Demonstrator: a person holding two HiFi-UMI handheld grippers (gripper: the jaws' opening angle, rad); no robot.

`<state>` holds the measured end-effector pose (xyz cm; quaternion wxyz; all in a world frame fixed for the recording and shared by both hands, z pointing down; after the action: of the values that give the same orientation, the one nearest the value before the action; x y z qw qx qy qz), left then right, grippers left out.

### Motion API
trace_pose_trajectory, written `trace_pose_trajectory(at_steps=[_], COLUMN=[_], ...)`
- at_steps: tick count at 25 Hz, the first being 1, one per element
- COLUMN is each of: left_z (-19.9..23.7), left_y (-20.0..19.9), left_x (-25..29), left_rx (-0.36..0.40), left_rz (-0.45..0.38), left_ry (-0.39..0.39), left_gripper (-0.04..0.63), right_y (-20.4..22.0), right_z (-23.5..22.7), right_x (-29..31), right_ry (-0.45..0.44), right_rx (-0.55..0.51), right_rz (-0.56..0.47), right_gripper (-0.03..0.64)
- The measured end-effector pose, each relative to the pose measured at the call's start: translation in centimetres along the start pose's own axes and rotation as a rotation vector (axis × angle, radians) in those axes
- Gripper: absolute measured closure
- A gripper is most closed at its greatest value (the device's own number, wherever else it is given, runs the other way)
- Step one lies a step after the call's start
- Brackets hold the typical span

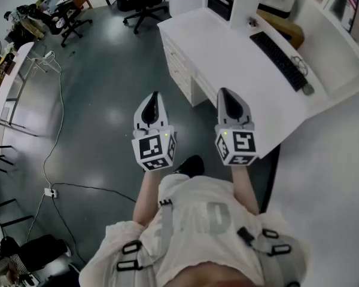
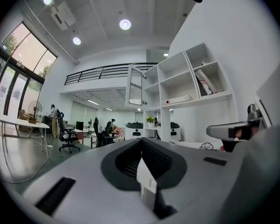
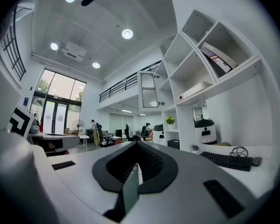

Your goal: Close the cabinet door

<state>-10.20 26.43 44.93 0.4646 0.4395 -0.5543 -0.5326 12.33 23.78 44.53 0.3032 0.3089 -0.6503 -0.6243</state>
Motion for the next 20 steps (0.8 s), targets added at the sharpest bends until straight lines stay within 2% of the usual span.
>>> trace_pose_trajectory(at_steps=[6,11,17,20], left_z=[-0.2,-0.8,-1.0,-0.9], left_y=[0.5,0.9,0.4,0.7], left_x=[-0.4,-0.1,-0.3,-1.0], left_rx=[-0.002,0.008,0.04,0.035], left_rz=[0.018,0.034,0.043,0.05], left_ry=[0.002,0.021,0.025,0.016], left_gripper=[0.591,0.591,0.591,0.591], right_y=[1.2,1.8,1.8,2.6], right_z=[0.4,0.3,0.5,0.7], right_x=[-0.5,-0.7,-1.5,-1.8], right_ry=[-0.001,-0.011,-0.039,-0.044], right_rx=[0.017,0.097,0.058,0.093], right_rz=[0.036,0.0,0.01,0.037], right_gripper=[0.612,0.612,0.612,0.612])
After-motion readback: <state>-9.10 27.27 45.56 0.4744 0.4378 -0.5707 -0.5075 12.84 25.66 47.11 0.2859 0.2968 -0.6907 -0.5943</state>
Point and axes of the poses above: the fingertips, and each gripper's own axes: x forward along the fingers, z to its left, y out of its underside, the point moved 8 cm from there along -x, backward along the fingers, and after that the axes turned 15 degrees about -y, right-handed, at the moved point
